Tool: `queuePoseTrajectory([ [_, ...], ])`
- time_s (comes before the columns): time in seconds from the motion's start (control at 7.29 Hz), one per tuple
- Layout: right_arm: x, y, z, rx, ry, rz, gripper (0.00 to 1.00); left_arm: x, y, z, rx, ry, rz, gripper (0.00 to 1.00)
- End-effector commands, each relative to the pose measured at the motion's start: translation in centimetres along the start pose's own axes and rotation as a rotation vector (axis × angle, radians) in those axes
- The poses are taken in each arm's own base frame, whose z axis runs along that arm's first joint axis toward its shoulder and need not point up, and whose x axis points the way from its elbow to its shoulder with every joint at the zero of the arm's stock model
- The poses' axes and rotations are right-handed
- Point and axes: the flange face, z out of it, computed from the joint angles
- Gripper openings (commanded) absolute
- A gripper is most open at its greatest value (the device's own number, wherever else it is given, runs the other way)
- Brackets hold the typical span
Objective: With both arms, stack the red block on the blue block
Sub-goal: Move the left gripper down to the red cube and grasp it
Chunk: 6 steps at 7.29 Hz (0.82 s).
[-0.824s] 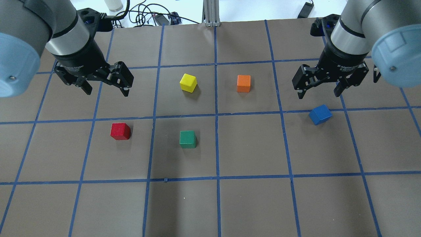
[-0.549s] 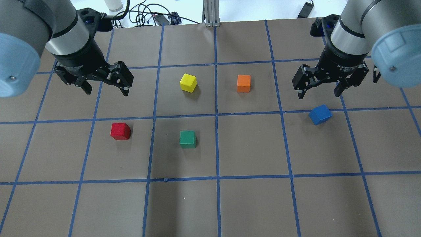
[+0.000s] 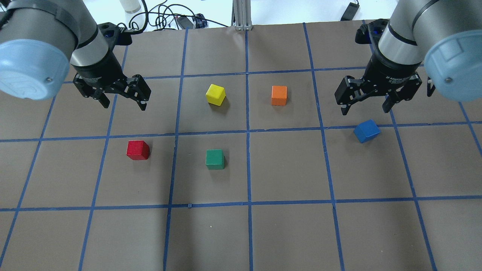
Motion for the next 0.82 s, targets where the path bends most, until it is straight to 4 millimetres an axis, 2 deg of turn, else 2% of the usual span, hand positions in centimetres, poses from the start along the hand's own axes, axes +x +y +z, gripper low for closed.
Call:
queuePoseTrajectory([
  [0.0,0.1,0.1,0.4,-0.008,0.001,0.003,1.00,-3.9,-2.6,8.2,-0.041,0.017,0.013,1.00],
  [0.27,0.0,0.0,-0.1,0.009,0.001,0.001,1.00,-4.4,-2.3,14.9,-0.046,0.019,-0.002,1.00],
  [0.41,0.1,0.1,0.0,0.004,0.000,0.001,1.00,-4.1,-1.1,17.6,-0.049,0.021,-0.003,1.00],
  [0.69,0.1,0.0,0.2,0.001,-0.002,0.001,1.00,-4.3,-0.1,21.6,-0.036,0.017,-0.019,1.00],
])
